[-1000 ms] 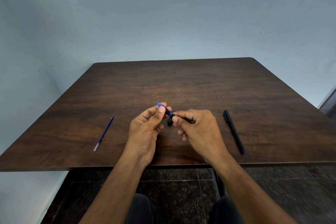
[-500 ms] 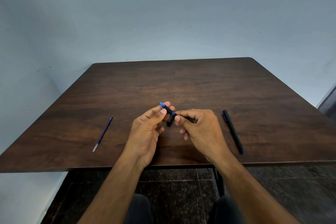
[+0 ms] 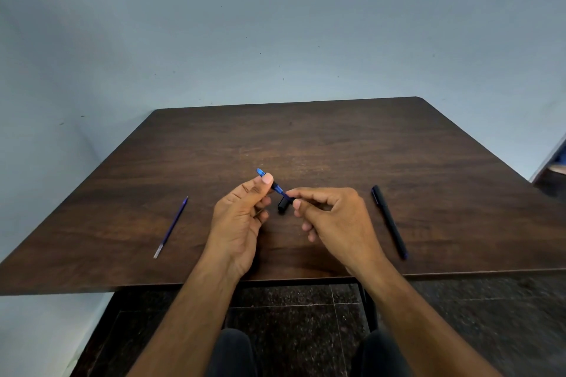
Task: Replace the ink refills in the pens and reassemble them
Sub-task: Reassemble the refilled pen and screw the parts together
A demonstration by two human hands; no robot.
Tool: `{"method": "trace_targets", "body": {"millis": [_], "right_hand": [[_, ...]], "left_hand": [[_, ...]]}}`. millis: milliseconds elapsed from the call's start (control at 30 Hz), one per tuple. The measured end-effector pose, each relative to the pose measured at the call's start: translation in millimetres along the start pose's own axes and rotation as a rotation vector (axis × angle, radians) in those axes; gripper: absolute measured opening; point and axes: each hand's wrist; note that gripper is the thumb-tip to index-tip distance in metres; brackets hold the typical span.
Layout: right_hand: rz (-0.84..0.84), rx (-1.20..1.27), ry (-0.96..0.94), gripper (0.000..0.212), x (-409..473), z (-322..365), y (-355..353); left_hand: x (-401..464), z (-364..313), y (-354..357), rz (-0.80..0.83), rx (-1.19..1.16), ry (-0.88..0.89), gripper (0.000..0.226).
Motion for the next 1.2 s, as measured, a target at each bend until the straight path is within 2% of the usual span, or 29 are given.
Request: {"method": "trace_targets", "body": {"millis": [233, 433, 500, 600, 767, 967, 1200], "right_hand": [[0.003, -0.009, -0.007, 0.026, 3, -1, -7], [-0.022, -0.021, 0.010, 0.025, 7, -6, -18], [-0.036, -0.010, 0.012, 0.025, 8, -8, -20], [-0.050, 0.002, 0.013, 0.023, 10, -8, -21], [-0.054, 0.016, 0.002, 0.024, 9, -10, -19], [-0.053, 0.002, 0.014, 0.020, 6, -11, -19], [-0.054, -0.005, 0.016, 0.020, 5, -13, -17]], "left_hand": [[8, -2, 1, -0.095, -0.080, 0.052, 0.006], [13, -6, -3, -0.155, -0.074, 0.062, 0.016], [12, -7, -6, -0.131, 0.075, 0.072, 0.018], [9, -6, -9, -0.114, 0.476, 0.116, 0.013], [4, 1, -8, -0.182, 0.974, 0.220, 0.011], [0, 6, -3, -0.199, 1.158, 0.180, 0.015], [-3, 10, 5, -0.181, 1.198, 0.248, 0.021]]}}
Point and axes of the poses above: each hand's wrist, its own x-axis towards the middle knuckle, its own y-axis out of the palm, z = x × y, and after that the axes turned 3 degrees about -z, right-handed
